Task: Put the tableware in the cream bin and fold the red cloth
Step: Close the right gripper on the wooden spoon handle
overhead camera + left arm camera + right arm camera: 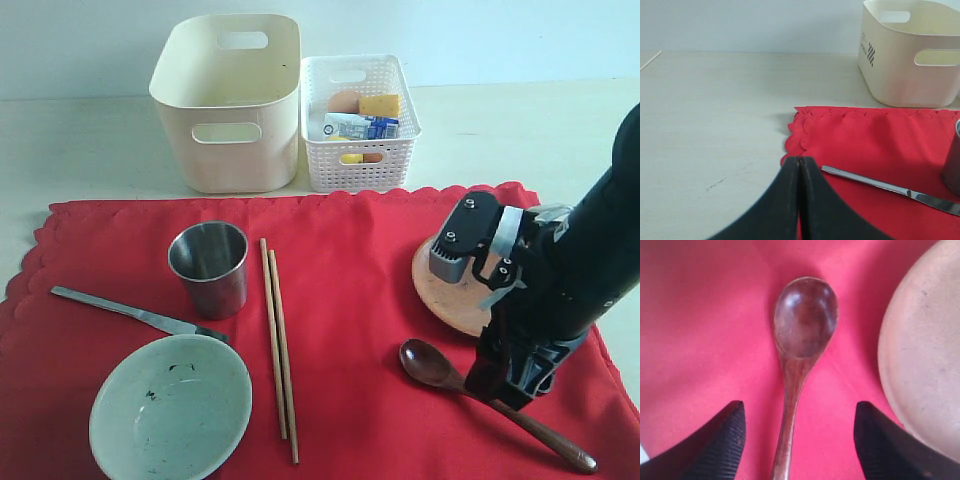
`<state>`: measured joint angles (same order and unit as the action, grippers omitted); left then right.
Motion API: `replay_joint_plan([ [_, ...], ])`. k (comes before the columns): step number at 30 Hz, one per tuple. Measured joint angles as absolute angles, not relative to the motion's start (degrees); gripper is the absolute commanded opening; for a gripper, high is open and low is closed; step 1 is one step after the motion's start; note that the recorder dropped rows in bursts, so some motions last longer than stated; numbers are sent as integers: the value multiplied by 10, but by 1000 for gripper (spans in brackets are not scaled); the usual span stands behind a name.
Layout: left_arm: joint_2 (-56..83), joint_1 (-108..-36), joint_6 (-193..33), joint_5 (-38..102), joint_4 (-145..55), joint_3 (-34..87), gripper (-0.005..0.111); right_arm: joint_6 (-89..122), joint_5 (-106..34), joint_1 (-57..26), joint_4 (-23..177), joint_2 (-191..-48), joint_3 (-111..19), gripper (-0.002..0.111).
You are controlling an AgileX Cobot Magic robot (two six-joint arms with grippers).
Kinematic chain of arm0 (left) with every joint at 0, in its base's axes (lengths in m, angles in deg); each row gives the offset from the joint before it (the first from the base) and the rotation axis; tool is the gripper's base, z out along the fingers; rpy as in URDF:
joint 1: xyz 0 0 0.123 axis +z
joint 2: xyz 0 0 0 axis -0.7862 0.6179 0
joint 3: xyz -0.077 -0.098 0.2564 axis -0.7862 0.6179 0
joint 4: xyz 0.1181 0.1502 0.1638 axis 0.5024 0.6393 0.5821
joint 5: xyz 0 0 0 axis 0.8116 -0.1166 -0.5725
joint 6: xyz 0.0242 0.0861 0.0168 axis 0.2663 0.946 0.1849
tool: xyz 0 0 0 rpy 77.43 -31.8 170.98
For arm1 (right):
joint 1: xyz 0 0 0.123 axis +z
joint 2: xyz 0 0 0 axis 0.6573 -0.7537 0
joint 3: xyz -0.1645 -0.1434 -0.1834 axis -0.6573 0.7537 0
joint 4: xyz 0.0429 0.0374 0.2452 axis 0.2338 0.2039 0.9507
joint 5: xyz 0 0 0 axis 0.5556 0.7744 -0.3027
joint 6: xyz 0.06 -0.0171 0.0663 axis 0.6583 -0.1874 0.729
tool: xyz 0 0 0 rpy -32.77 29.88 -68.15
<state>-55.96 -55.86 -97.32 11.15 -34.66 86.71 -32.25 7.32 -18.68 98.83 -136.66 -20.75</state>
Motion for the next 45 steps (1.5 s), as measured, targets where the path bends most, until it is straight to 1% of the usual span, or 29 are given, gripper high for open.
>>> replay_joint_plan([
  [8, -560, -559, -973, 111, -347, 867, 0, -297, 61, -187, 991, -1385, -205, 60],
  [13, -560, -559, -973, 111, -347, 867, 0, -277, 54, -187, 992, -1385, -164, 60],
  [16, -560, -559, -973, 111, -347, 867, 0, -268, 21, -187, 992, -1385, -149, 60],
  [21, -560, -559, -973, 111, -347, 867, 0, -267, -13, -187, 991, -1385, -148, 60],
  [28, -560, -559, -973, 111, -347, 867, 0, -267, -19, -187, 991, -1416, -147, 58],
  [30, -560, -559, -973, 111, -347, 867, 0, -267, -23, -187, 991, -1422, -147, 53],
  [31, -560, -559, -973, 111, -347, 867, 0, -266, -24, -187, 991, -1423, -147, 49],
  [35, -560, -559, -973, 111, -347, 867, 0, -266, -34, -187, 991, -1426, -147, 20],
  [38, -560, -559, -973, 111, -347, 867, 0, -266, -30, -187, 991, -1426, -147, 3],
  [39, -560, -559, -973, 111, -347, 867, 0, -266, -26, -187, 992, -1426, -147, 0],
  [45, -560, -559, -973, 111, -347, 867, 0, -266, -3, -187, 993, -1426, -147, 0],
])
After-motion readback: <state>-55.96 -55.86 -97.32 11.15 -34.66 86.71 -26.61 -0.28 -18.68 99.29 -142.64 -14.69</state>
